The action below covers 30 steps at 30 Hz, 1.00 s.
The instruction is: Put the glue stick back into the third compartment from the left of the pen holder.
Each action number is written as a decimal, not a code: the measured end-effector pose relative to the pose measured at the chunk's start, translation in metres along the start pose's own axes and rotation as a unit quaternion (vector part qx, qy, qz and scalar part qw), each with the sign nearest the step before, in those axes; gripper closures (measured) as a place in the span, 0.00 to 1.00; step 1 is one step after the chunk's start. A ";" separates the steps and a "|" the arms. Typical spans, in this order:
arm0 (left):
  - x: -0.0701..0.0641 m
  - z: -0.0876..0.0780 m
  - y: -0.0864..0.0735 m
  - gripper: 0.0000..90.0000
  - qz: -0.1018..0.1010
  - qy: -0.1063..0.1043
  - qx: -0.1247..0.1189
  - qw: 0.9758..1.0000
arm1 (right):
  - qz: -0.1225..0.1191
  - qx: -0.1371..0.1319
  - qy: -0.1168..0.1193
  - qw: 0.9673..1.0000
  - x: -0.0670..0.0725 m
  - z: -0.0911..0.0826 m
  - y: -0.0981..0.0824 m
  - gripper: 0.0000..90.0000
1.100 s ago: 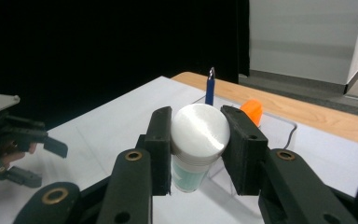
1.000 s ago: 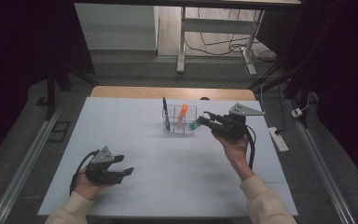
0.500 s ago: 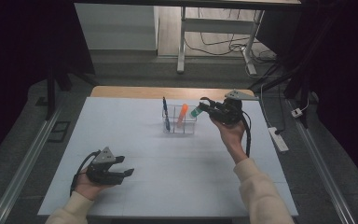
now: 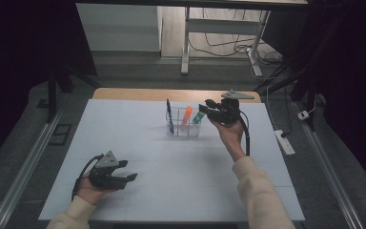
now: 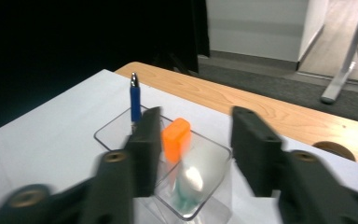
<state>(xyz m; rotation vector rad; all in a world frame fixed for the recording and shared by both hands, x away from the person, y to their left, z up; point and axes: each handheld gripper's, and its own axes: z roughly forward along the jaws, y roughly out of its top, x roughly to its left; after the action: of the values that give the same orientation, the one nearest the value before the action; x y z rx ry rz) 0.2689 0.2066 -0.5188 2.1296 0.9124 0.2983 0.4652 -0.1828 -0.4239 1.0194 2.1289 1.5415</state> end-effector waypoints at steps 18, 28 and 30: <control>0.000 0.001 0.000 0.38 0.000 0.000 0.003 1.000 | -0.015 0.013 0.038 0.999 0.006 -0.030 -0.025 0.49; 0.000 0.001 0.000 0.38 -0.004 0.000 0.001 1.000 | -0.021 0.030 0.053 0.998 0.007 -0.058 -0.051 0.49; 0.000 0.000 0.000 0.38 -0.004 0.000 0.000 1.000 | -0.022 0.031 0.053 0.998 0.007 -0.064 -0.057 0.49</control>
<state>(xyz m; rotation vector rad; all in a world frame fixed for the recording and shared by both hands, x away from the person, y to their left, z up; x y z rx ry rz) 0.2692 0.2064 -0.5190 2.1255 0.9211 0.2947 0.3999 -0.2318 -0.4521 0.9238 2.2688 1.5506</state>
